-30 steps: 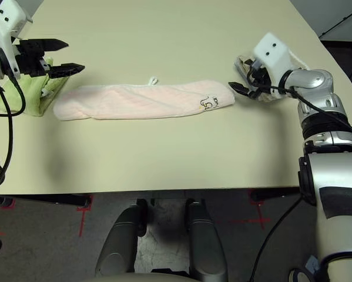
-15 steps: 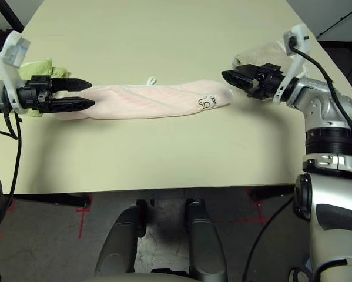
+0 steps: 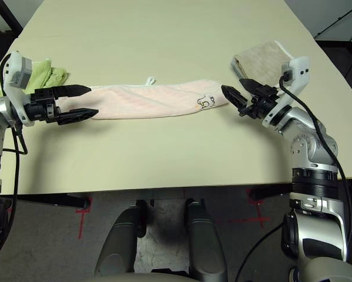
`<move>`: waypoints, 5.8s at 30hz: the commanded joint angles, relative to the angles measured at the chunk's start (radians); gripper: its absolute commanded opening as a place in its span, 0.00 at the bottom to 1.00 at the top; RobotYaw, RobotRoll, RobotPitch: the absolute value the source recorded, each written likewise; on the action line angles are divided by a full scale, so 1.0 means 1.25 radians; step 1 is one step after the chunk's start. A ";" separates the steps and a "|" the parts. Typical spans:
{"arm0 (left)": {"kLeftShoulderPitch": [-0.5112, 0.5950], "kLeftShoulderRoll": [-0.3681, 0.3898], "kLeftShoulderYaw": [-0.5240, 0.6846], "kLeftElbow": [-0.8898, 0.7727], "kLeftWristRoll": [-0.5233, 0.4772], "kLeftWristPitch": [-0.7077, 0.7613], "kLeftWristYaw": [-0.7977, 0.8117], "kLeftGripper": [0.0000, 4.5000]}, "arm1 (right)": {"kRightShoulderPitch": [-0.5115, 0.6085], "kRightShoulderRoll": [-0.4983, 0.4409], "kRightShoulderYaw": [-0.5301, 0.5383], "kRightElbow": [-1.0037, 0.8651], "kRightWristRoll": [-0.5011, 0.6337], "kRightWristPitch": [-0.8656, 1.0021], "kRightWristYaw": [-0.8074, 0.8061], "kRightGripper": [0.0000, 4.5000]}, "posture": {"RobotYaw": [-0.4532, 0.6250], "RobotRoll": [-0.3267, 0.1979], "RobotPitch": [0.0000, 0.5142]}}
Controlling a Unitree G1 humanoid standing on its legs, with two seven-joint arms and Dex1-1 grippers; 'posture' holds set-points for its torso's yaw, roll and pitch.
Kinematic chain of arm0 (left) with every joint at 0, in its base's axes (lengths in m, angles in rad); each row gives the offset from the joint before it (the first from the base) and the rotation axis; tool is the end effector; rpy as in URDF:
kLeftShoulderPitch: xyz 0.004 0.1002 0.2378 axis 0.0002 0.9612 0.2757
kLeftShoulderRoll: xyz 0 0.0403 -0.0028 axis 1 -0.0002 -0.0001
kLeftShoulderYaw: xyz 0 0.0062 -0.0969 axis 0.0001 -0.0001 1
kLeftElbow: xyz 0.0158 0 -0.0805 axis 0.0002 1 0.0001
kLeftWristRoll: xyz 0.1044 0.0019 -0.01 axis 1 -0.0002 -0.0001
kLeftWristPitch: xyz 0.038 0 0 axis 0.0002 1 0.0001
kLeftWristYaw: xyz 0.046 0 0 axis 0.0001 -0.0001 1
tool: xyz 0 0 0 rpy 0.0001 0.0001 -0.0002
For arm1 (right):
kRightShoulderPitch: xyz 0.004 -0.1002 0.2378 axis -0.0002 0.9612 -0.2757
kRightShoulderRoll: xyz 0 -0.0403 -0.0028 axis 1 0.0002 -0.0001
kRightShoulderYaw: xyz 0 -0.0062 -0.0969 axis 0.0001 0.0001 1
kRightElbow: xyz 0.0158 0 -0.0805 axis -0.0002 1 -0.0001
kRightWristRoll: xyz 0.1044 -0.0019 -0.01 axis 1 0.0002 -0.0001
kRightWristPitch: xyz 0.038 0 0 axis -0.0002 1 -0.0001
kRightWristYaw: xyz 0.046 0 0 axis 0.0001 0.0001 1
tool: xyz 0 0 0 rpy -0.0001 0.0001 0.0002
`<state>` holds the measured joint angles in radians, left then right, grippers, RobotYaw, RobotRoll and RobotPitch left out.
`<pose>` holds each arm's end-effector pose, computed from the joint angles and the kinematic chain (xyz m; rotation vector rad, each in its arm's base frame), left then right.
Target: Fold the towel and set it aside.
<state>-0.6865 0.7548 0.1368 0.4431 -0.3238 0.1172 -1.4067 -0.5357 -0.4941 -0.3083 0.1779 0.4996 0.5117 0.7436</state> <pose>0.2943 0.3030 0.2190 0.3868 -0.0189 -1.1038 0.2824 -0.2677 0.1728 0.1603 -0.0480 0.5903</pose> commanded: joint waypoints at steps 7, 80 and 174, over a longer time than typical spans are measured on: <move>0.038 0.001 -0.032 -0.004 0.011 -0.122 -0.029 0.99 | 0.066 0.063 -0.126 -0.182 0.236 0.361 -0.241 0.98 | 0.43 0.62 0.53; -0.007 -0.021 -0.039 0.039 -0.017 -0.095 -0.034 1.00 | 0.060 0.037 -0.182 -0.102 0.336 0.329 -0.557 0.01 | 0.41 0.62 0.48; -0.005 -0.030 -0.069 0.028 -0.005 -0.079 -0.030 1.00 | -0.279 0.046 0.224 0.432 -0.175 -0.489 0.294 0.18 | 0.44 0.62 0.47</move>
<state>-0.6992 0.7177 0.0585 0.4823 -0.3335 0.0258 -1.4398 -0.8709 -0.4509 -0.0410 0.6770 0.2966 -0.0497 1.0952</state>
